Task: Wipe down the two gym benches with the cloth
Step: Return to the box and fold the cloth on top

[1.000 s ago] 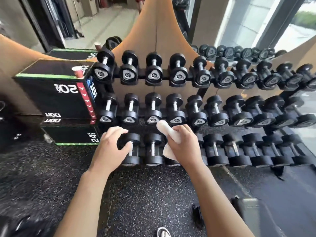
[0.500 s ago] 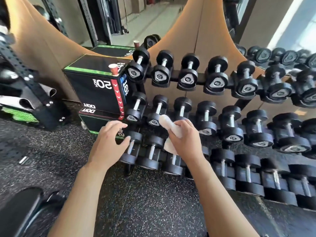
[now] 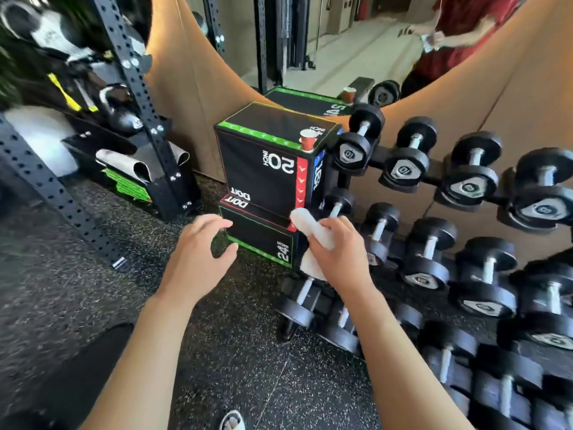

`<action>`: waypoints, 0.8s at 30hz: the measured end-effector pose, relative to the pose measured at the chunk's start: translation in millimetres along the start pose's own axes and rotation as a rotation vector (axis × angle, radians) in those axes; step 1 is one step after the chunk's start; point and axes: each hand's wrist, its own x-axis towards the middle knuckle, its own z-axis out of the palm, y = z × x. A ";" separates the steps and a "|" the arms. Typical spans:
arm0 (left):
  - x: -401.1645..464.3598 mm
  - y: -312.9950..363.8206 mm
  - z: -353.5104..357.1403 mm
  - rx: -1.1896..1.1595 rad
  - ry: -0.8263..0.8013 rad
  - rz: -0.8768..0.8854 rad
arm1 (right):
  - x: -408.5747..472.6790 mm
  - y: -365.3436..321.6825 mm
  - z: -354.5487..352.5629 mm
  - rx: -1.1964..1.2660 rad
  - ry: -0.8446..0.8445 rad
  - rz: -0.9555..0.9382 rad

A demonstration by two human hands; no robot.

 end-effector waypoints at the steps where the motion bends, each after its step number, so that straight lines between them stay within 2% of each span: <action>1: 10.1 -20.5 -8.6 0.004 0.006 -0.006 | 11.2 -11.2 20.0 0.004 -0.012 -0.008; 6: 57.3 -107.9 -48.4 0.021 0.002 -0.050 | 59.5 -66.4 105.3 0.031 -0.027 -0.049; 13: 113.8 -172.9 -70.8 -0.021 0.022 -0.084 | 117.0 -110.8 171.2 0.008 -0.080 -0.056; 19: 156.9 -213.7 -57.7 -0.043 0.007 -0.124 | 173.9 -115.3 219.2 -0.014 -0.114 -0.069; 24: 219.2 -238.4 -37.3 -0.041 -0.012 -0.126 | 232.7 -90.9 256.9 -0.029 -0.124 -0.049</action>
